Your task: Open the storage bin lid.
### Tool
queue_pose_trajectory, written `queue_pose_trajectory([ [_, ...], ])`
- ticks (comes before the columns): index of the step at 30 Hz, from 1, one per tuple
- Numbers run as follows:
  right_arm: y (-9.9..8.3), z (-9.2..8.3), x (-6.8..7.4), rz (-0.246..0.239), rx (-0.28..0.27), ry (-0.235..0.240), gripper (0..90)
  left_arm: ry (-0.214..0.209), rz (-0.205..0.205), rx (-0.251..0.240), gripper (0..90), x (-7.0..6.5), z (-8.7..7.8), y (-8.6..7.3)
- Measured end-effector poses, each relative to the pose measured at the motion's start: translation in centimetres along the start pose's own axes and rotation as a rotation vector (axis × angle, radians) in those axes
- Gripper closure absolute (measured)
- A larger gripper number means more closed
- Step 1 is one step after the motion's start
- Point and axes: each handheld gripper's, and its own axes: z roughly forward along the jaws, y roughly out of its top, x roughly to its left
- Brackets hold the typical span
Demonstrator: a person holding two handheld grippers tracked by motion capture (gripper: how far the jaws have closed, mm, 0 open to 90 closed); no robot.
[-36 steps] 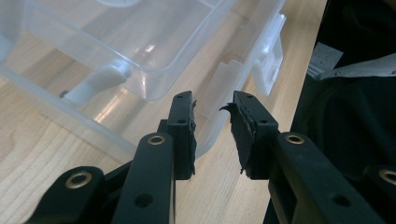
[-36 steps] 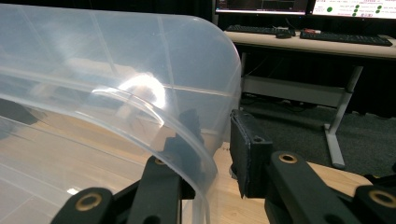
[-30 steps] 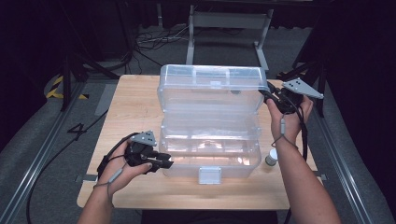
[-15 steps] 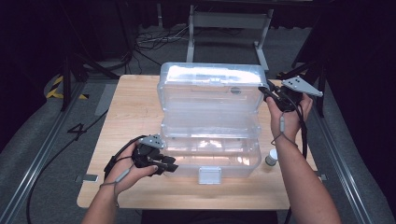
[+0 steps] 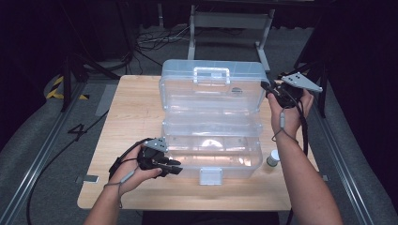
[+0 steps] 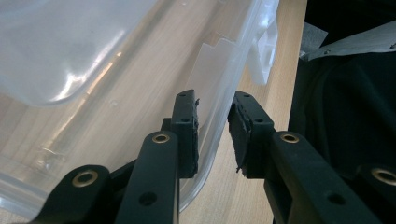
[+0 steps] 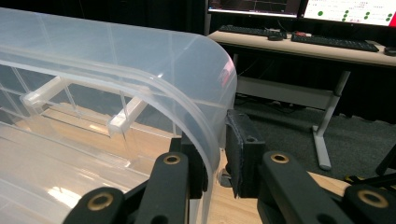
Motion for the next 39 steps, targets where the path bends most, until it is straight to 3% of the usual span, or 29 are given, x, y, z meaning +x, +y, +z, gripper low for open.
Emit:
queue_pose_trajectory([
  [18, 0.3, 1.7, -0.4, -0.002, 0.013, -0.028, 81.1, 0.008, 0.049, 0.004, 74.2, 0.0, 1.1, 0.0],
  [39, 1.0, 4.2, -1.4, 0.029, 0.066, -0.013, 81.8, 0.022, 0.075, -0.007, 74.9, -0.1, 1.1, -0.2],
])
